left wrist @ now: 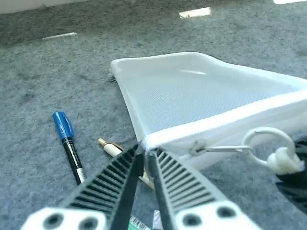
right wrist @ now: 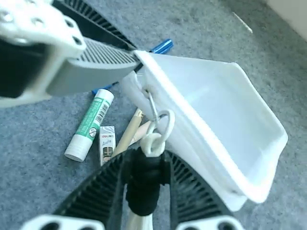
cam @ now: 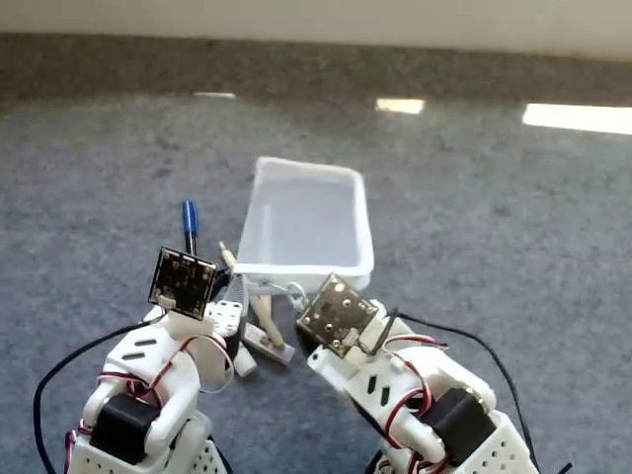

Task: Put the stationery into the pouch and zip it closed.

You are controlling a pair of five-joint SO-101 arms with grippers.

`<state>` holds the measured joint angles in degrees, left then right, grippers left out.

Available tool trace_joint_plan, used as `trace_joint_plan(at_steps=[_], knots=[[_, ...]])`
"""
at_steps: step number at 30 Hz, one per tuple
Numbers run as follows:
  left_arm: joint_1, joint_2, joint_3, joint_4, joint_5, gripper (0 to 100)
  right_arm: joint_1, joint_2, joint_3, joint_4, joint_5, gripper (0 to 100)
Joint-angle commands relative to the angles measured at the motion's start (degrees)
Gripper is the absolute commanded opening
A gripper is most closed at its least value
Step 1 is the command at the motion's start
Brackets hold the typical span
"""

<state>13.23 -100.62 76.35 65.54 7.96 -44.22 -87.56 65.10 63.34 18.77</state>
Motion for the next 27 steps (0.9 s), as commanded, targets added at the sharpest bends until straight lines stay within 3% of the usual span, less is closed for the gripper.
trace_joint_plan(at_steps=[1, 10, 27], knots=[[-2.15, -0.22, -0.4, -0.79, -0.53, 1, 4.44, -0.66, -2.42, -0.31, -0.62, 0.5], [-10.77, -0.22, -0.57, -0.97, -0.26, 1, 10.07, -0.66, -4.18, -0.22, -2.81, 0.5], [-13.93, -0.22, -0.31, -1.05, -0.26, 1, 22.2, -0.75, -6.99, -1.54, -10.11, 0.5]])
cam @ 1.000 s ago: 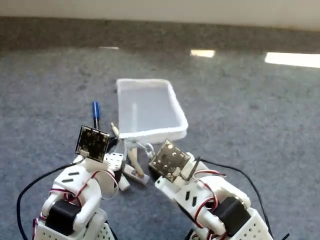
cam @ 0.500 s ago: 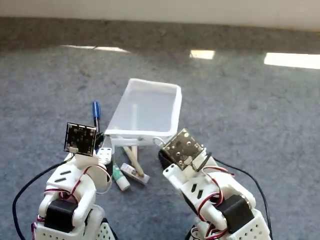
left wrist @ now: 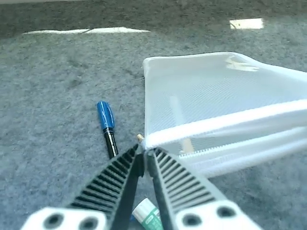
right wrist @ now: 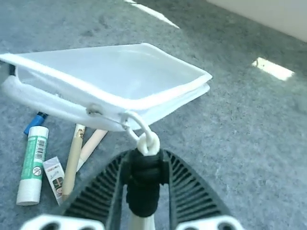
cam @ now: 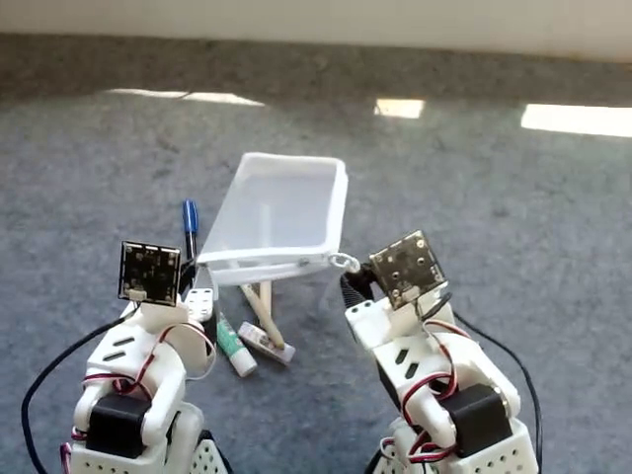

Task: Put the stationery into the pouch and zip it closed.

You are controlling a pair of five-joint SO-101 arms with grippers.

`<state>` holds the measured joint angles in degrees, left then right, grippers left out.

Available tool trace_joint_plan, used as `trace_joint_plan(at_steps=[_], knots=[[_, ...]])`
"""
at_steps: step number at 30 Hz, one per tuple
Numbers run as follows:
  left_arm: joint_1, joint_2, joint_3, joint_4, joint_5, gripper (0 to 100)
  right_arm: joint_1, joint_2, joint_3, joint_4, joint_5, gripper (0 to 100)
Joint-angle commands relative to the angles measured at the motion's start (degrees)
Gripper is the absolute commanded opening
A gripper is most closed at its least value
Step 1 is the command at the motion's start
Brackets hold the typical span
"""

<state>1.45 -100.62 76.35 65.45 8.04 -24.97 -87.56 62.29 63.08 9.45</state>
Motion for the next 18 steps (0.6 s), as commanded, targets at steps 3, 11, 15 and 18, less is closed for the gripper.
trace_joint_plan(at_steps=[3, 11, 15, 18], knots=[[-2.15, -0.22, -0.31, -0.97, -0.35, 1, 3.21, -0.75, -4.18, -1.27, -1.93, 0.5], [-1.8, -0.13, 0.57, -2.64, -0.62, 1, 2.86, -2.59, -5.67, -0.66, -1.76, 0.5], [-1.8, -0.13, 1.01, -3.08, -0.35, 7, 1.89, -7.69, -7.16, 2.77, -1.76, 0.5], [-1.8, -0.13, 1.01, -3.08, -0.18, 18, -2.15, -9.89, -6.9, 3.21, -1.67, 0.5]])
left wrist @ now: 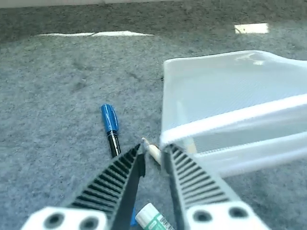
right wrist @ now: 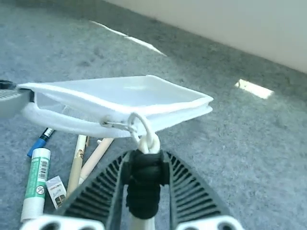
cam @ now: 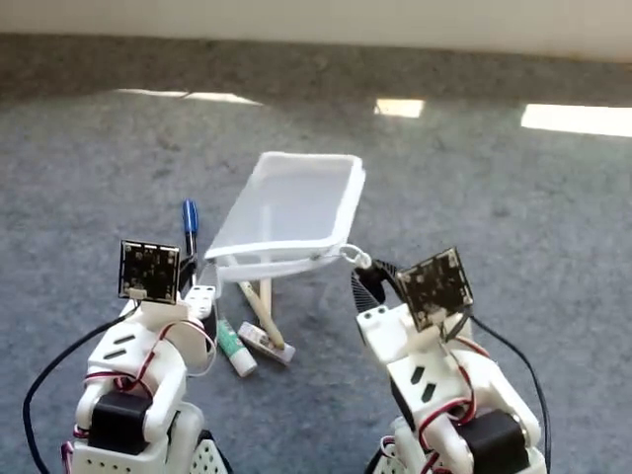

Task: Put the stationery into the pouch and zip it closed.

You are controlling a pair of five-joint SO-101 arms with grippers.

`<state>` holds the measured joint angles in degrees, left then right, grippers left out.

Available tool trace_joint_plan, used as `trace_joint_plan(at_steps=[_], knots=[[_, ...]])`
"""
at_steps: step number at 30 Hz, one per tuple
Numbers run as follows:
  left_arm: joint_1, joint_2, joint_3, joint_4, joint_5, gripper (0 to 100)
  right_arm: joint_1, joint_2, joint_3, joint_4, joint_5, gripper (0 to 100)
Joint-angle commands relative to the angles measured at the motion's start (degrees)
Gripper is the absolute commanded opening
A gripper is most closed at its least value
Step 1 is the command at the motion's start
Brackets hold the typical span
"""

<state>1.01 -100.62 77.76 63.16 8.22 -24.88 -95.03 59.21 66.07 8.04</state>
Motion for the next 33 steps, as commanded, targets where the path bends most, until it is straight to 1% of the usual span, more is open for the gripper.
trace_joint_plan(at_steps=[1, 4, 10, 16, 19, 23, 27, 33], knots=[[-1.36, -0.13, -0.31, -0.7, 0.18, 20, -3.21, -2.59, -3.74, 0.22, -0.26, 0.5], [-0.84, 0.13, -0.31, -0.7, 1.14, 22, -5.05, -2.59, -3.74, 0.22, -0.26, 0.5], [4.97, 0.4, -0.22, -0.7, 1.14, 22, -5.14, -3.12, -4.0, 0.22, -0.35, 0.5], [5.23, 0.4, 1.45, -1.14, 1.23, 24, -5.23, -3.12, -4.09, 0.57, -0.35, 0.5], [5.14, 0.4, 2.77, -3.43, 1.41, 24, -8.22, -3.21, -4.26, 2.95, -0.18, 0.5], [5.41, 0.4, 4.44, -5.89, 1.14, 19, -12.18, -3.21, -6.81, 4.79, 1.67, 0.5], [5.58, 0.4, 4.44, -5.63, 1.14, 18, -12.18, -3.21, -6.81, 4.7, 1.67, 0.5], [5.58, 0.4, 4.0, -5.54, 1.05, 7, -12.18, -3.21, -6.81, 4.62, 1.67, 0.5]])
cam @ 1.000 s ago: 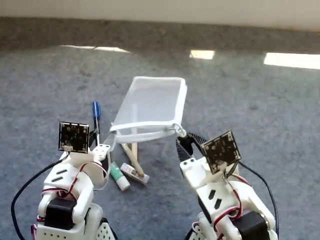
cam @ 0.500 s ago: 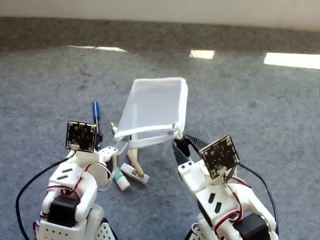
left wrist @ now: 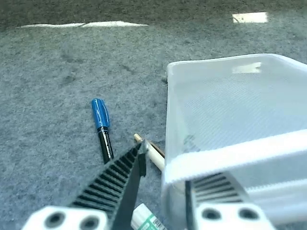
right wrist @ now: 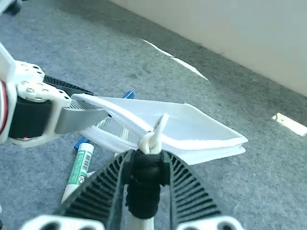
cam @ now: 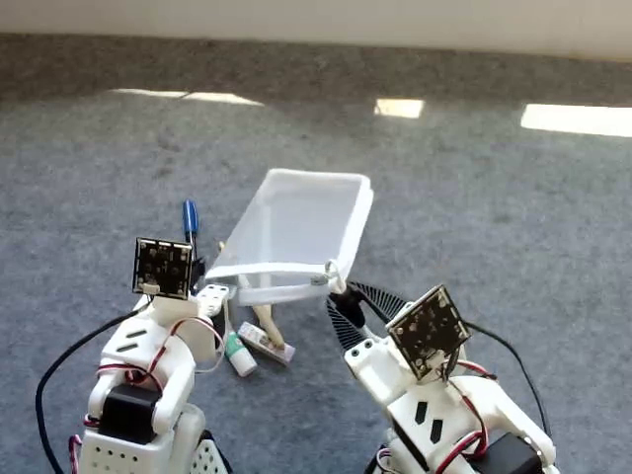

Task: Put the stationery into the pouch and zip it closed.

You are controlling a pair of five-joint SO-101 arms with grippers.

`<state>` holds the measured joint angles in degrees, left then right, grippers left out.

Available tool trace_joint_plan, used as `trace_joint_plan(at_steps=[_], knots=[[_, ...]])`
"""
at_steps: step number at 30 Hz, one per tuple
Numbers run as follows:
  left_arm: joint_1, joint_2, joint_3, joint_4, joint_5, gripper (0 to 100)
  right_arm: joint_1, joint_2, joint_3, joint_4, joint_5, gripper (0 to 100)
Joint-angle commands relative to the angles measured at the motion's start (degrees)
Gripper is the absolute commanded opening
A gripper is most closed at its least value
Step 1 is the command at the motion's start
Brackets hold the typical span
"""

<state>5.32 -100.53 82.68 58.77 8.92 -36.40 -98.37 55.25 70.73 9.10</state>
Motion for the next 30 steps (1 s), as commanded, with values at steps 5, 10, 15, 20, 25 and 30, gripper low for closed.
trace_joint_plan(at_steps=[5, 10, 15, 20, 25, 30], knots=[[0.66, 0.22, -3.56, -1.14, -3.6, 1, -0.57, 0.13, -2.86, -0.92, 0.97, 1.0], [-2.33, 0.31, -9.71, 3.08, -5.01, 1, -0.57, 0.13, -1.98, -1.36, 3.78, 10.4], [-2.51, 0.4, -11.74, 3.69, -6.24, 1, -0.57, 0.13, 0.22, -1.54, 3.78, 22.8], [-5.32, 0.48, -16.13, 4.13, -6.68, 1, -0.48, 0.13, 0.57, -1.54, 3.78, 22.9], [-8.84, 3.3, -20.0, 4.13, -6.77, 1, 2.24, 0.31, 1.63, -3.65, 1.05, 22.8], [-11.38, 18.24, -28.7, 4.13, -6.51, 1, 7.78, 0.66, 8.75, -11.82, -0.97, 22.8]])
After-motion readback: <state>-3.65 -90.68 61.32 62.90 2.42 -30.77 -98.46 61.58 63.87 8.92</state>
